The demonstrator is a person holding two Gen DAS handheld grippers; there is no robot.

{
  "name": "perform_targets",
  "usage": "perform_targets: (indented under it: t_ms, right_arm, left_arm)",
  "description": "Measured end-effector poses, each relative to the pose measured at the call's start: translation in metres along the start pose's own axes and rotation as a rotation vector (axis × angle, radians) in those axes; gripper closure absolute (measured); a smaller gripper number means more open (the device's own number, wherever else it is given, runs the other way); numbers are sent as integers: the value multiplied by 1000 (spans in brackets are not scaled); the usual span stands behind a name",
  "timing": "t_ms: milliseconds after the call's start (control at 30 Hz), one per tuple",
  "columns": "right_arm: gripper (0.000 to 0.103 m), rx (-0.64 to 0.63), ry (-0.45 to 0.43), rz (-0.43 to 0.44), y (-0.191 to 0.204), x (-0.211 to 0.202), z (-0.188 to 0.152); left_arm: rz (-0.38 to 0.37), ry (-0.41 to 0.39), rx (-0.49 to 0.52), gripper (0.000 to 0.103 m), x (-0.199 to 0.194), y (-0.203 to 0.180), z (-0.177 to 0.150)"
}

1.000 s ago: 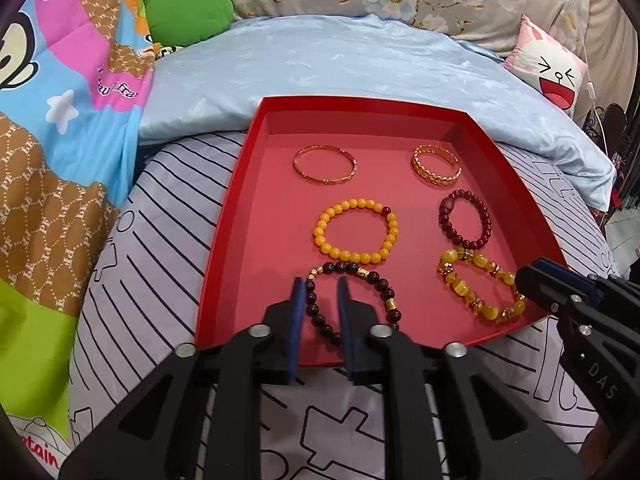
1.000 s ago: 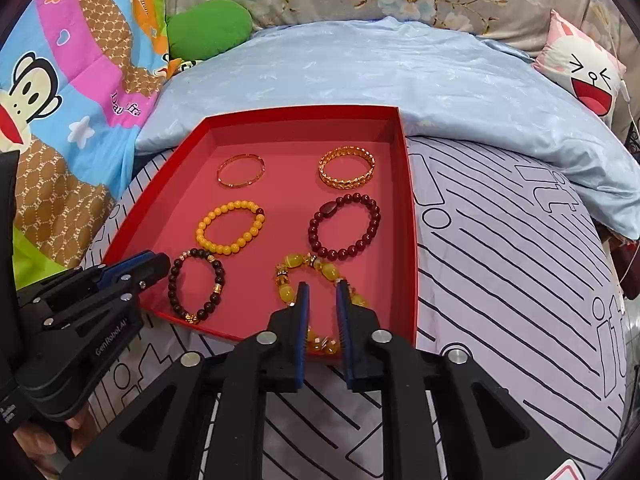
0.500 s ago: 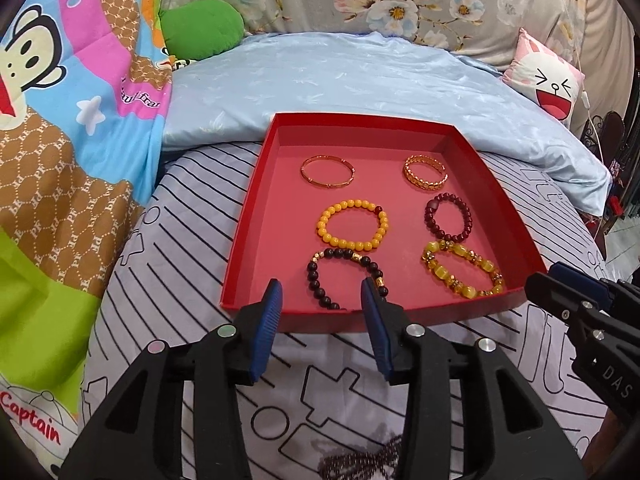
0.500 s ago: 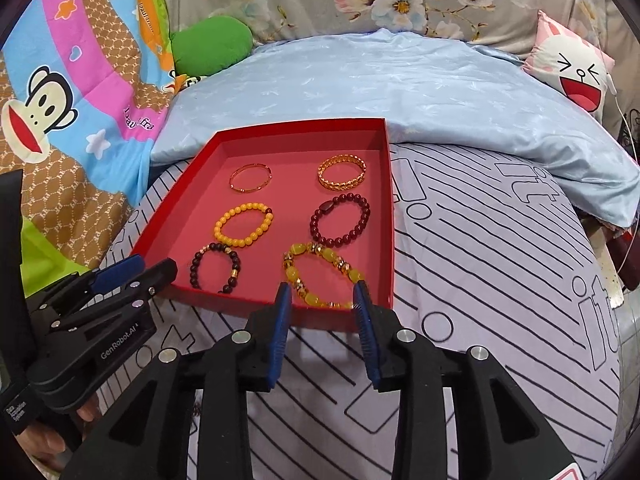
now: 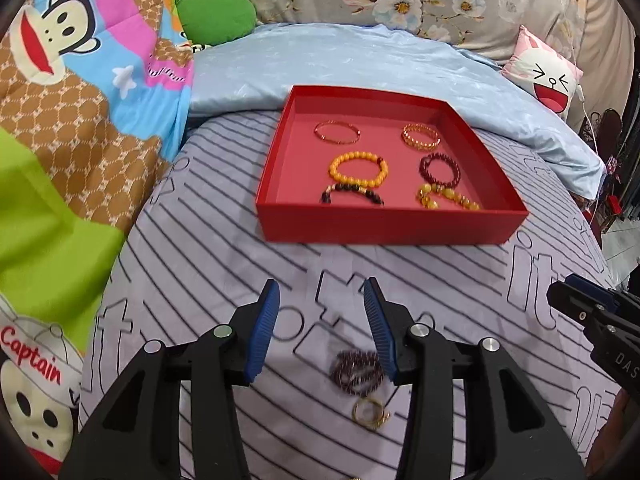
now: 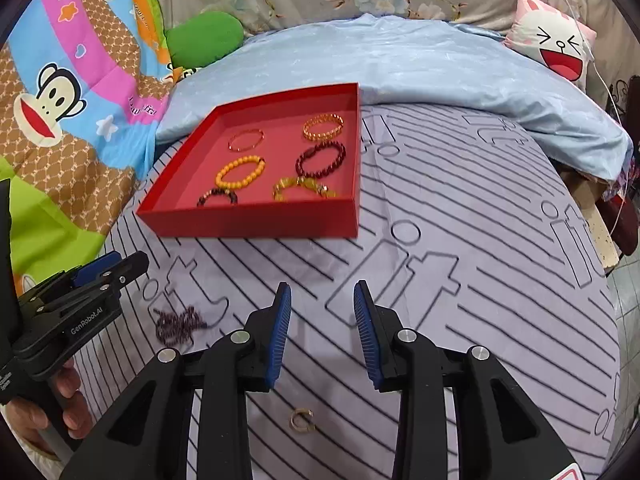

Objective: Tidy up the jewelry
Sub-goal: 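Withdraw both tools from the tray toward the dark red bead necklace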

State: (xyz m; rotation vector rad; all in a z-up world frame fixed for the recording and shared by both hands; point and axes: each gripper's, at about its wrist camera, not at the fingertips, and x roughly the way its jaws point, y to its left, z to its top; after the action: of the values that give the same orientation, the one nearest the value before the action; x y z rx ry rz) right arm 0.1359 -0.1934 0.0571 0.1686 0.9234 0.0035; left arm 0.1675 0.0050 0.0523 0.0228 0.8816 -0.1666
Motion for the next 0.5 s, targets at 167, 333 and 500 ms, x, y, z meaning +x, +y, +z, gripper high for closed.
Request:
perform_targets:
  t_ms: [167,333,500]
  right_arm:
    - [70,-1,18,-3,-3,-5,-18]
    - [70,-5,38,-5,-4,-7,-34]
    - [70,-4,65,-5,-5,-7,-50]
  left_arm:
    - [4,26,-2,61,-6,2,-22]
    - [-2,49,-1,61,-10,3,-38]
    - [-3,54,-1,61,-16,1,-50]
